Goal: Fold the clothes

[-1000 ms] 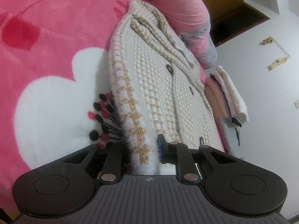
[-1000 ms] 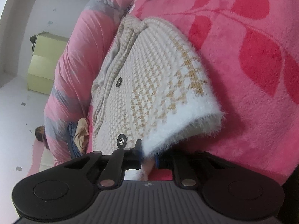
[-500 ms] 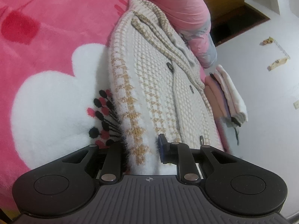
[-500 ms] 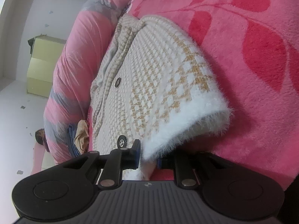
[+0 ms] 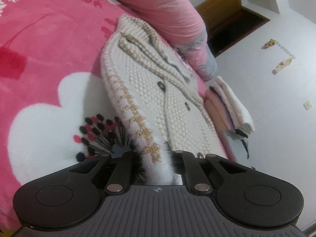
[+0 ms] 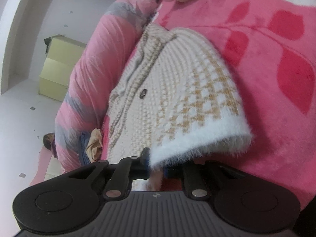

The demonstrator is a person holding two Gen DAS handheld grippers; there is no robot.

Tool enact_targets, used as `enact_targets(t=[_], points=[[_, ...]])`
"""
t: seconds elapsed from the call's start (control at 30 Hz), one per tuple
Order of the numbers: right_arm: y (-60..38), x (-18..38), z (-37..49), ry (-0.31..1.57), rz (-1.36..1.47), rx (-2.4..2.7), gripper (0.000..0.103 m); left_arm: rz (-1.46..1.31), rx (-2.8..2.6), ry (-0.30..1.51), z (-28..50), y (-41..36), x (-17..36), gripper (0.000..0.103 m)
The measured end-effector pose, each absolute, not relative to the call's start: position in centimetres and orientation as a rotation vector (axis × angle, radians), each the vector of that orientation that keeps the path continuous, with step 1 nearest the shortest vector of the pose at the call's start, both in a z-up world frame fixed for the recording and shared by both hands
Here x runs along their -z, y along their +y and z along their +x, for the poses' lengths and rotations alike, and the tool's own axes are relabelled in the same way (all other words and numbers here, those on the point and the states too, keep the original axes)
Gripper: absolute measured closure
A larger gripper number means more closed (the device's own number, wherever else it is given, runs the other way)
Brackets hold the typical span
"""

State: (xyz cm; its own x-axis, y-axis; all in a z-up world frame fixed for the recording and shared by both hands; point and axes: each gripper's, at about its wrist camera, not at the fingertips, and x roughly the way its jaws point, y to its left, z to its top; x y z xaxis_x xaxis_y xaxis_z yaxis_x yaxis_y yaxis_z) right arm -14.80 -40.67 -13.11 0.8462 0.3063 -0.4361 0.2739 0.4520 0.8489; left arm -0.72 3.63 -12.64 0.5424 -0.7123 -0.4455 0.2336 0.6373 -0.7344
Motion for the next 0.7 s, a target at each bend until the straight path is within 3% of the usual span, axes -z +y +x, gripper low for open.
enact_targets(t=[0.7], points=[[-40.6,11.0,-13.3,0.557,1.092,-0.064,0.091,-0.684,0.634,0.766,-0.3,3.2,11.5,0.096]])
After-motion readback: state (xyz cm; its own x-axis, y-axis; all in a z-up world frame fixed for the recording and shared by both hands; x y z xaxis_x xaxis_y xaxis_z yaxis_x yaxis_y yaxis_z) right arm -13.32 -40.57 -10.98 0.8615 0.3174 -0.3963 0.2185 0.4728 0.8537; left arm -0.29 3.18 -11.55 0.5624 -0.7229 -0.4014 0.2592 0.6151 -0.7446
